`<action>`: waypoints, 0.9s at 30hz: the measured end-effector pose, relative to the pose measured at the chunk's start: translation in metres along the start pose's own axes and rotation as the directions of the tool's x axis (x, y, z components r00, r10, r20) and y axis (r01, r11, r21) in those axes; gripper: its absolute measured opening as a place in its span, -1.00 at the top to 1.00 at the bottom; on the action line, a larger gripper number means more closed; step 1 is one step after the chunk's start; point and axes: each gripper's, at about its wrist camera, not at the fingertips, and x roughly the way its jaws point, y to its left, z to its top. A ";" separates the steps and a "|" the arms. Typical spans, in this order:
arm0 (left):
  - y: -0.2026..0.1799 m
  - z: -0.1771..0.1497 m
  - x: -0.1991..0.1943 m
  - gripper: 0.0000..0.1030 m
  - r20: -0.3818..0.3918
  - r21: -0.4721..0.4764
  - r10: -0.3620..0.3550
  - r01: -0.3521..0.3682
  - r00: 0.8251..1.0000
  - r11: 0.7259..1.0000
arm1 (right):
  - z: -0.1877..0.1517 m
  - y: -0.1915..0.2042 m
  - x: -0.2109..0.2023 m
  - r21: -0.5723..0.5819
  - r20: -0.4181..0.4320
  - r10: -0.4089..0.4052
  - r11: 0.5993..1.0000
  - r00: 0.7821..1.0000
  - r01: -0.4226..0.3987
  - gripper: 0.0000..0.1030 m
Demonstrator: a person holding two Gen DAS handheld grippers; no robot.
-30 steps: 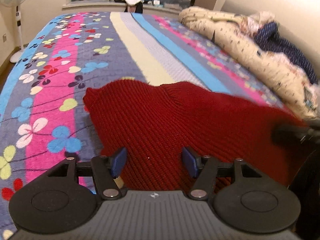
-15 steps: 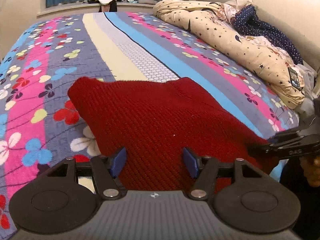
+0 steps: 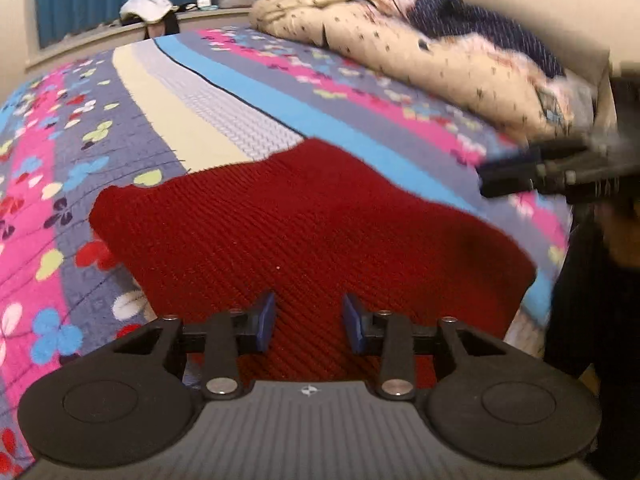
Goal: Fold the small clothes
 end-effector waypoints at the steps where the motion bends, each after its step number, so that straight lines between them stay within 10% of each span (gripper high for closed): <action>1: 0.001 0.000 0.001 0.21 -0.001 -0.009 -0.003 0.003 1.000 1.000 | 0.004 0.001 0.004 -0.013 0.004 0.008 1.000 1.000 -0.008 0.12; 8: 0.012 0.005 -0.005 0.21 0.039 -0.069 -0.033 0.036 0.999 0.997 | 0.006 -0.003 0.069 -0.068 -0.181 -0.046 0.997 0.982 0.034 0.20; 13: 0.041 0.008 -0.012 0.21 0.101 -0.215 0.030 -0.008 0.994 0.977 | 0.003 -0.011 0.072 -0.019 -0.170 -0.001 1.000 0.985 -0.002 0.20; 16: 0.039 0.004 0.012 0.25 -0.013 -0.167 0.089 -0.090 0.996 0.982 | 0.002 -0.012 0.072 -0.007 -0.163 0.014 1.000 0.987 -0.016 0.20; 27: 0.036 0.002 0.012 0.25 -0.003 -0.178 0.105 -0.104 0.994 0.979 | -0.001 -0.015 0.073 0.049 -0.133 0.023 0.999 0.991 -0.017 0.07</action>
